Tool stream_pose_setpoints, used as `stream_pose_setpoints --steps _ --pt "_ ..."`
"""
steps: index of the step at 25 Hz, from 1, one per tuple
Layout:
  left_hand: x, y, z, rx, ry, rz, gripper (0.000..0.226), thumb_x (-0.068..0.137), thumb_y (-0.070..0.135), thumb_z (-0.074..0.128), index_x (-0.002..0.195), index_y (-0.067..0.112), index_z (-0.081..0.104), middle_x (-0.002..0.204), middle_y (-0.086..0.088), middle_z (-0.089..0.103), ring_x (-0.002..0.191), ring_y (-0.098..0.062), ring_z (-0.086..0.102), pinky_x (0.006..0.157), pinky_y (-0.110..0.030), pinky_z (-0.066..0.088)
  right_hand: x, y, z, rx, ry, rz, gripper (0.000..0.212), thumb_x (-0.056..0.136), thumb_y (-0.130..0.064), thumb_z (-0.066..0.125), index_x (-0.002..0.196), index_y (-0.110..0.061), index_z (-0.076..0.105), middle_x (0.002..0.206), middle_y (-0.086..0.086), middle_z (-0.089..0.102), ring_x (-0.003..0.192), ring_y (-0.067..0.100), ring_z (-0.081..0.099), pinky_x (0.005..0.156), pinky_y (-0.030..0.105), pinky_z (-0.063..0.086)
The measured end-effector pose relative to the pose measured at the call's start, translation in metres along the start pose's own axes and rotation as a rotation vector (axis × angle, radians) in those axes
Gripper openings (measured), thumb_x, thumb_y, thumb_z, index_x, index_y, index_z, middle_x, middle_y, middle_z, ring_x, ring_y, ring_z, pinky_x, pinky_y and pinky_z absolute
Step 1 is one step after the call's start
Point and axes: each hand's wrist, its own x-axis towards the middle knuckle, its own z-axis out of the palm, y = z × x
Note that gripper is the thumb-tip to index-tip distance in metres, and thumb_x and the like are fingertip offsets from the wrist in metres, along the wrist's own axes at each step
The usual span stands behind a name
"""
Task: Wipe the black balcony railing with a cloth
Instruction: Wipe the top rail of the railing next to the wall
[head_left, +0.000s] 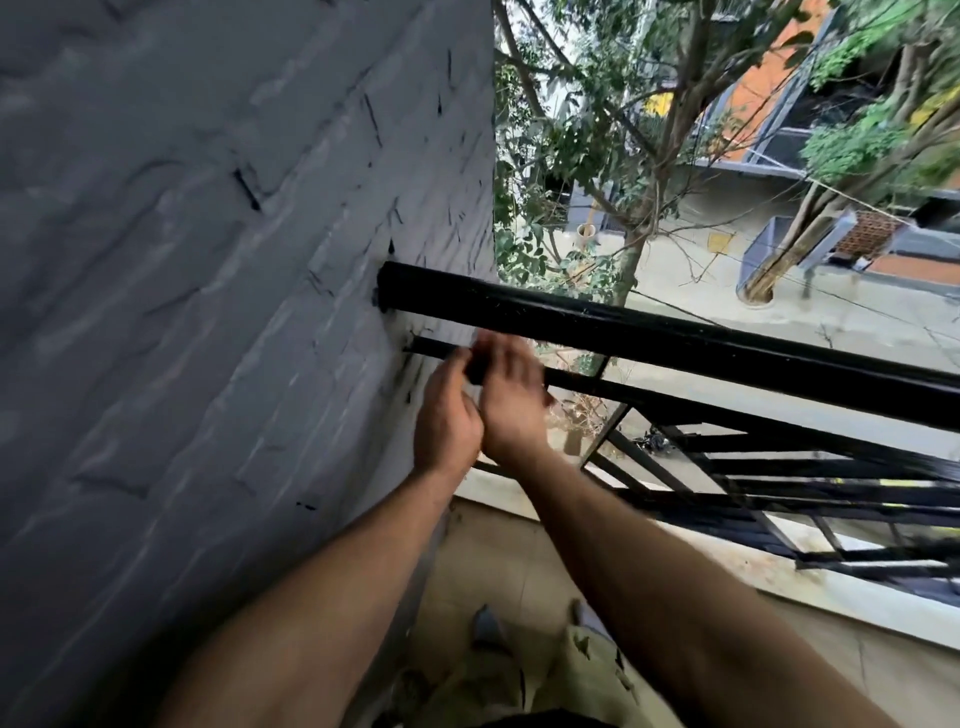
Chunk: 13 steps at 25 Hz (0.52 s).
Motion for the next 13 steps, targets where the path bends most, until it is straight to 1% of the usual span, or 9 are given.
stream_pose_setpoints --steps 2,3,4,5,7,9,10,11,13 --pt "0.006 -0.02 -0.01 -0.008 0.046 -0.14 0.06 0.089 -0.004 0.047 0.147 0.008 0.046 0.153 -0.012 0.046 0.142 -0.025 0.042 0.114 -0.025 0.029 0.019 -0.012 0.0 -0.088 -0.103 -0.32 0.073 0.099 -0.034 0.04 0.164 -0.015 0.012 0.169 0.014 0.011 0.156 0.033 0.009 0.127 0.044 0.009" --pt "0.002 -0.028 -0.015 0.011 0.024 -0.127 0.062 0.087 -0.007 0.049 0.148 0.008 0.046 0.154 -0.012 0.045 0.143 -0.026 0.04 0.115 -0.029 0.03 0.022 -0.007 0.001 -0.176 -0.107 -0.406 0.072 0.098 -0.03 0.035 0.164 -0.017 0.008 0.17 0.012 0.008 0.156 0.031 0.008 0.127 0.046 0.01" --pt "-0.002 -0.031 -0.018 0.035 -0.01 -0.068 0.064 0.086 -0.008 0.05 0.147 0.007 0.046 0.154 -0.011 0.045 0.144 -0.026 0.039 0.116 -0.032 0.032 0.02 0.005 -0.003 -0.276 -0.088 -0.402 0.074 0.095 -0.03 0.027 0.164 -0.018 0.005 0.17 0.012 0.008 0.156 0.033 0.008 0.127 0.048 0.009" --pt "-0.004 -0.031 -0.016 0.054 -0.042 -0.011 0.064 0.085 -0.009 0.051 0.147 0.006 0.046 0.154 -0.012 0.045 0.144 -0.027 0.039 0.117 -0.034 0.033 0.012 0.017 -0.01 -0.376 -0.068 -0.326 0.076 0.091 -0.03 0.022 0.164 -0.016 0.003 0.169 0.016 0.01 0.155 0.036 0.01 0.127 0.049 0.008" --pt "-0.005 -0.028 -0.007 0.076 -0.077 -0.001 0.064 0.085 -0.007 0.052 0.148 0.003 0.043 0.155 -0.014 0.042 0.145 -0.028 0.037 0.116 -0.031 0.03 -0.014 0.041 -0.017 -0.524 -0.093 -0.122 0.078 0.088 -0.023 0.017 0.163 -0.009 0.001 0.164 0.027 0.015 0.151 0.046 0.014 0.126 0.052 0.006" --pt "-0.005 -0.026 -0.003 0.067 -0.077 -0.046 0.064 0.087 -0.004 0.051 0.15 0.004 0.04 0.157 -0.012 0.04 0.146 -0.027 0.034 0.116 -0.031 0.031 -0.026 0.042 -0.017 -0.542 -0.103 0.046 0.073 0.09 -0.016 0.014 0.16 0.002 0.001 0.161 0.04 0.008 0.15 0.055 0.01 0.124 0.058 0.006" --pt "-0.006 -0.028 -0.003 0.059 -0.075 -0.058 0.064 0.088 -0.004 0.049 0.151 0.005 0.039 0.158 -0.012 0.039 0.147 -0.026 0.033 0.116 -0.031 0.031 -0.022 0.03 -0.013 -0.511 -0.098 0.099 0.069 0.094 -0.014 0.017 0.159 0.005 0.001 0.159 0.043 0.003 0.149 0.058 0.004 0.123 0.06 0.003" --pt "-0.007 -0.032 -0.004 0.053 -0.077 -0.066 0.064 0.088 -0.005 0.048 0.151 0.004 0.038 0.158 -0.012 0.038 0.147 -0.026 0.033 0.116 -0.031 0.03 -0.01 0.012 -0.009 -0.464 -0.124 0.09 0.067 0.098 -0.013 0.023 0.158 0.005 -0.001 0.159 0.044 -0.002 0.149 0.059 -0.001 0.122 0.061 -0.001" --pt "-0.015 -0.046 -0.002 0.041 -0.134 -0.125 0.062 0.088 -0.006 0.052 0.148 0.001 0.04 0.155 -0.016 0.041 0.144 -0.029 0.037 0.116 -0.032 0.031 0.02 -0.029 0.006 -0.34 -0.187 -0.102 0.072 0.101 -0.017 0.035 0.16 -0.001 -0.001 0.163 0.036 -0.008 0.152 0.052 -0.008 0.123 0.057 -0.008"
